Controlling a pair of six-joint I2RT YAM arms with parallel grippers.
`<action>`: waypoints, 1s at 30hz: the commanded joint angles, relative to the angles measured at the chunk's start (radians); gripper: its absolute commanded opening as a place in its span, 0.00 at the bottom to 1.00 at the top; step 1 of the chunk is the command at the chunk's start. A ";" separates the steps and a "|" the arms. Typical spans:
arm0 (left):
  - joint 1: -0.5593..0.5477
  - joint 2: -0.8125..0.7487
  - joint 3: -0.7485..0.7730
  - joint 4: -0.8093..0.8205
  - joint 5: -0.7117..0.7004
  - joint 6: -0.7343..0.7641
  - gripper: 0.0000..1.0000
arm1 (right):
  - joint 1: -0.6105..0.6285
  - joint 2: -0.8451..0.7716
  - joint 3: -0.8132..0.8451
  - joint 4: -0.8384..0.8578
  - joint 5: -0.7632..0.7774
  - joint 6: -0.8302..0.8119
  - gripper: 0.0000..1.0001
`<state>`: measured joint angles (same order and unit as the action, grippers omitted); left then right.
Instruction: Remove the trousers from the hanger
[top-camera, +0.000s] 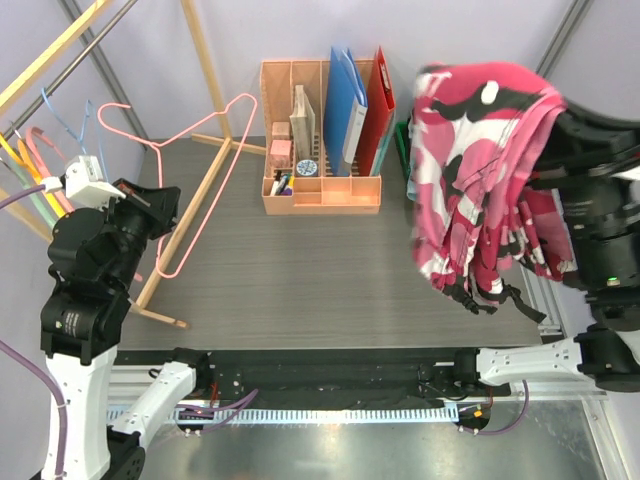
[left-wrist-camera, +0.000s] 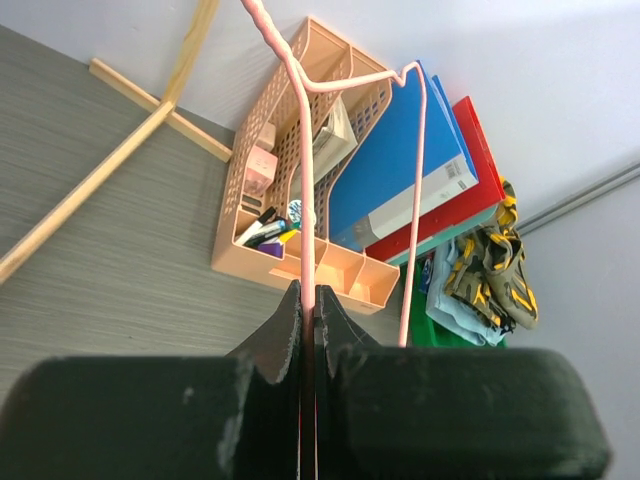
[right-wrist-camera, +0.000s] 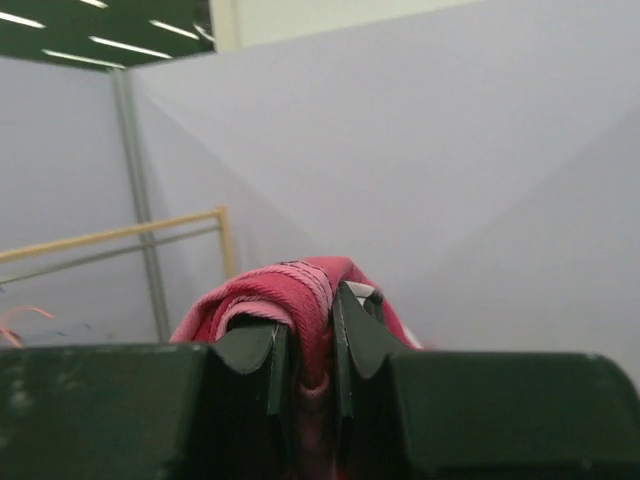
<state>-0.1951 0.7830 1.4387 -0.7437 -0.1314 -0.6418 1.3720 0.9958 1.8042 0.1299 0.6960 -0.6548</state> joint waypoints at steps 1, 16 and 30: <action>0.002 -0.016 0.051 0.000 -0.016 0.044 0.00 | -0.002 -0.025 -0.340 0.269 0.281 -0.225 0.01; 0.002 -0.045 0.042 -0.040 -0.010 0.073 0.00 | -0.508 -0.094 -0.911 0.306 0.378 0.253 0.01; 0.002 -0.053 0.008 -0.010 0.039 0.050 0.00 | -0.681 -0.166 -0.830 0.399 0.464 -0.018 0.01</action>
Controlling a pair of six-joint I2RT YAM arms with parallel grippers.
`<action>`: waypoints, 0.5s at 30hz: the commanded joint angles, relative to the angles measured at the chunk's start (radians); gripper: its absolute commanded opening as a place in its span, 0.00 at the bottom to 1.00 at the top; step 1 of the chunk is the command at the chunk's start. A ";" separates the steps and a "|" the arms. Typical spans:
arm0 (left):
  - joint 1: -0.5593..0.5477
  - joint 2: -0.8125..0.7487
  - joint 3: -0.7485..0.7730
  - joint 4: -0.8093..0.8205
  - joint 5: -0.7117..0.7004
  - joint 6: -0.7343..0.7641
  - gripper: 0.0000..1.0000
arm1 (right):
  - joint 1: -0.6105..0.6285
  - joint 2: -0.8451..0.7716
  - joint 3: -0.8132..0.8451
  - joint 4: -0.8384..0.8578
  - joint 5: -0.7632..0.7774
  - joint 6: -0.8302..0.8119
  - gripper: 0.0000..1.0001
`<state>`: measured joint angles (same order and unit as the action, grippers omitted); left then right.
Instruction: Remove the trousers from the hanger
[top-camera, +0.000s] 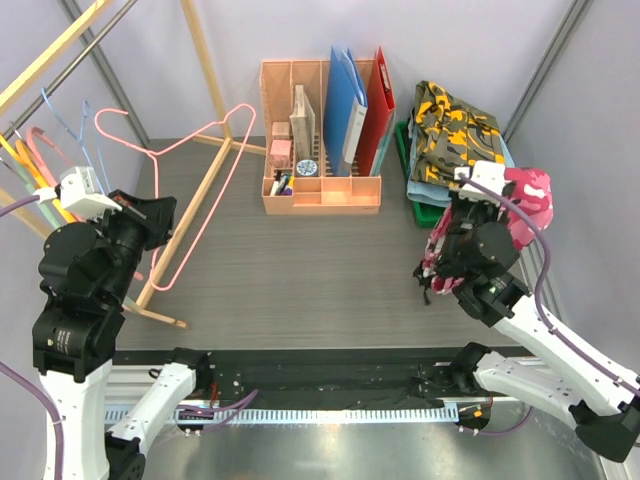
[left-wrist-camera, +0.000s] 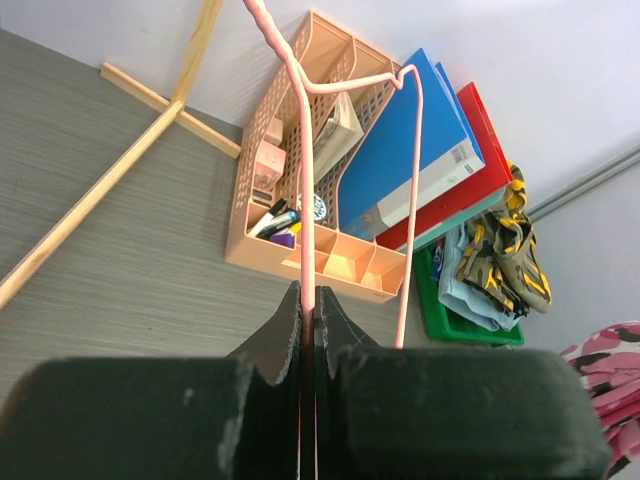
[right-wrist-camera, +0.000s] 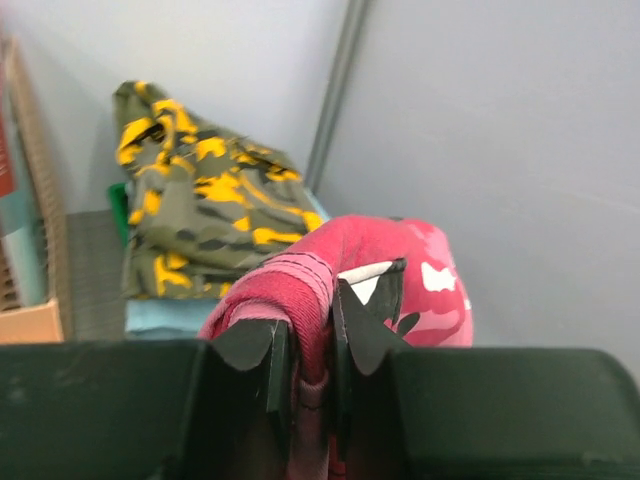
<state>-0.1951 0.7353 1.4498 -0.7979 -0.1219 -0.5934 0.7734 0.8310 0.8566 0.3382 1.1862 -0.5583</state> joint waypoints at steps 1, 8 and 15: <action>0.002 -0.005 -0.003 0.045 0.036 0.000 0.00 | -0.110 0.006 0.131 0.191 -0.042 -0.121 0.01; 0.002 -0.001 -0.011 0.057 0.067 -0.005 0.00 | -0.398 0.129 0.312 0.124 -0.224 -0.001 0.01; 0.002 0.024 -0.011 0.077 0.090 -0.006 0.00 | -0.601 0.403 0.525 0.076 -0.433 0.184 0.01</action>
<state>-0.1951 0.7387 1.4361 -0.7902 -0.0666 -0.5983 0.2398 1.1305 1.2423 0.3309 0.9474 -0.5121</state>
